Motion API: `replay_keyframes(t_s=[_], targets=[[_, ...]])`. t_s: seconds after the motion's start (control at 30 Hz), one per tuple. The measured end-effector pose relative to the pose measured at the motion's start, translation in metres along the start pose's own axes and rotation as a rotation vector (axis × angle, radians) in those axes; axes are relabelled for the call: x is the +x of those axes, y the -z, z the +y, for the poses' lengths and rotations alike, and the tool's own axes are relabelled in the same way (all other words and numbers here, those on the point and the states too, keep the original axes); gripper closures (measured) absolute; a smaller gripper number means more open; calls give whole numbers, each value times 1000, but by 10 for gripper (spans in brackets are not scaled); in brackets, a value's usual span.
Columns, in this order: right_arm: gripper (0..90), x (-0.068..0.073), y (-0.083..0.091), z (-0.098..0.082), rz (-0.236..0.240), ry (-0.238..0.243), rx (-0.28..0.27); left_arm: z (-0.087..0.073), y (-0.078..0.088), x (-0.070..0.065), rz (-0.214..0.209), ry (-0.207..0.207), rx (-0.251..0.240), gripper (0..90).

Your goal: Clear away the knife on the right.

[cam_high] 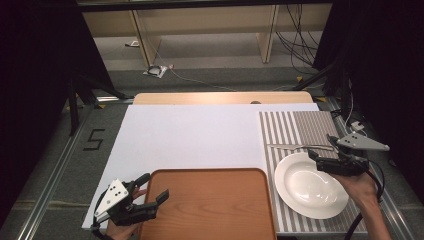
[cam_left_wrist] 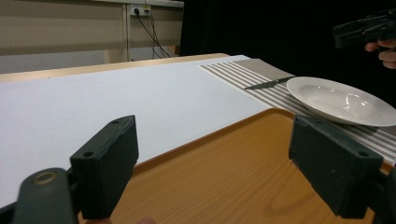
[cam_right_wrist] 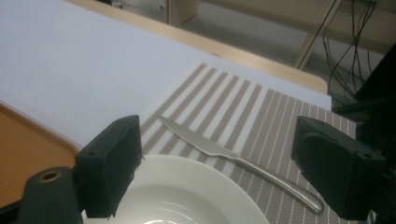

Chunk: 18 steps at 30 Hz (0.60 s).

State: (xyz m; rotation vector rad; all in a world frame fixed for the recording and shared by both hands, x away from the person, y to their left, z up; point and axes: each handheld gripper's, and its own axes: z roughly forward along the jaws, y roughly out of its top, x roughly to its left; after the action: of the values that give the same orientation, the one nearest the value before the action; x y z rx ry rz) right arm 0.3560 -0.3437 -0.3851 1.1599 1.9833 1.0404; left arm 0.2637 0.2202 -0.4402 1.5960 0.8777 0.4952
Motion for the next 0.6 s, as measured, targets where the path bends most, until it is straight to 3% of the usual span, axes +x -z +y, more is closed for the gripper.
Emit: replay_keyframes(t_s=[0.17, 0.2, 0.37, 0.4, 0.43, 0.53, 0.57, 0.6], targets=[[187, -13, -12, 6, -26, 9, 61, 0, 0, 0, 0, 2, -2, 158], [184, -18, -20, 10, -19, 14, 117, 0, 0, 0, -1, 6, -5, 158], [190, -25, -32, 18, -35, 35, 181, 0, 0, 0, 0, 8, -8, 158], [191, -27, -39, 21, -31, 39, 223, 0, 0, 0, 0, 7, -8, 158], [191, -27, -39, 21, -31, 39, 223, 0, 0, 0, 0, 7, -8, 158], [199, -30, -48, 24, -31, 67, 292, 0, 0, 0, 0, 7, -8, 158], [202, -32, -56, 26, -25, 82, 339, 0, 0, 0, 0, 8, -8, 158], [202, -32, -56, 26, -25, 82, 339, 0, 0, 0, -1, 6, -7, 158]])
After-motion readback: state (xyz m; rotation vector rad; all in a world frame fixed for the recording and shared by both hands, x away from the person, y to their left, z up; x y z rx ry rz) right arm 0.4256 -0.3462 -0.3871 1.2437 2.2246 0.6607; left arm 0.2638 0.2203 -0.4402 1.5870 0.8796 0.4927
